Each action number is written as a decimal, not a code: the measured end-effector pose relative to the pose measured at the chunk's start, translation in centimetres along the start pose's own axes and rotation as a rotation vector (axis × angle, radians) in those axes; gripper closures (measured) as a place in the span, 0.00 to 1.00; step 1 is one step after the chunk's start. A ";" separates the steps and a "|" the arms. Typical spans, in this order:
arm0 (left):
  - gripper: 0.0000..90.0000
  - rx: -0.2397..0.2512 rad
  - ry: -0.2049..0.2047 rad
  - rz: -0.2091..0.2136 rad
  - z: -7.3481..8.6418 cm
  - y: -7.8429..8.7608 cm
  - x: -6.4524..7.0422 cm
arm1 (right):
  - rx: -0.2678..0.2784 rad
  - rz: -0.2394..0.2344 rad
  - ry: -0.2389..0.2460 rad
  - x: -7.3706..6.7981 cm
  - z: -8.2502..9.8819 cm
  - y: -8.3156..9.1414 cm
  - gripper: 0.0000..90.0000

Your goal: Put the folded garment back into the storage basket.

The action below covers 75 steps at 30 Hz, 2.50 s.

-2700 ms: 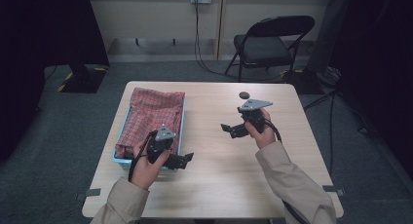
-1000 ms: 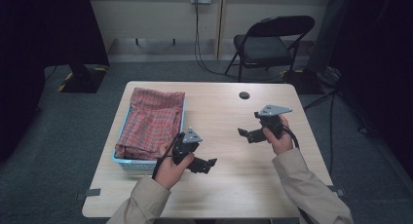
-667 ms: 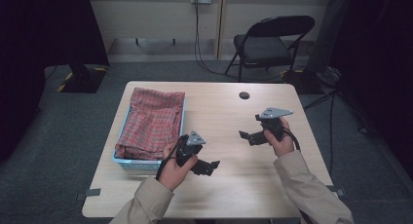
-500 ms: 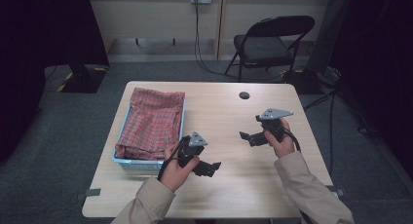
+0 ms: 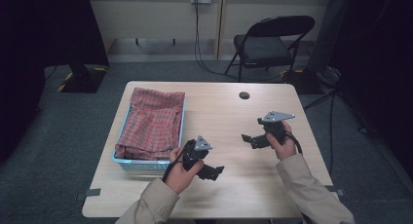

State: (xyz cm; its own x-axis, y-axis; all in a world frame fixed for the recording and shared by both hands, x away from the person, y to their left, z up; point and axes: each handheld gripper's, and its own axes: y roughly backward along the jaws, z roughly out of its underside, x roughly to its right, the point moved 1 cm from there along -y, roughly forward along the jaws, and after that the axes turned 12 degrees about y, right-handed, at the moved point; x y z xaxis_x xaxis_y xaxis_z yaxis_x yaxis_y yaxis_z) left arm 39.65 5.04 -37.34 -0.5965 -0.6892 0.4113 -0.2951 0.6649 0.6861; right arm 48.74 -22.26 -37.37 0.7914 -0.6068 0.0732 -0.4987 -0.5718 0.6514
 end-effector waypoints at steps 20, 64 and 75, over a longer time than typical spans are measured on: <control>0.07 -0.027 -0.014 0.021 1.0 -1.8 0.5 | -0.016 0.002 -0.005 -0.1 1.2 0.1 0.01; 0.07 -0.074 -0.035 0.032 3.5 -4.6 0.6 | -0.078 -0.015 0.012 -0.9 3.7 -0.2 0.01; 0.07 -0.074 -0.035 0.027 3.8 -5.0 0.5 | -0.093 -0.014 0.017 -1.2 4.2 -0.5 0.01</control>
State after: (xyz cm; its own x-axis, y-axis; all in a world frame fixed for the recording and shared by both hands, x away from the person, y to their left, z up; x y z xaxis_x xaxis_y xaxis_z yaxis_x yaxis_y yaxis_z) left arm 37.98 2.53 -42.87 -0.6297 -0.6598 0.4101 -0.2229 0.6591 0.7182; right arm 46.55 -23.61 -40.93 0.8048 -0.5887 0.0759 -0.4527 -0.5260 0.7200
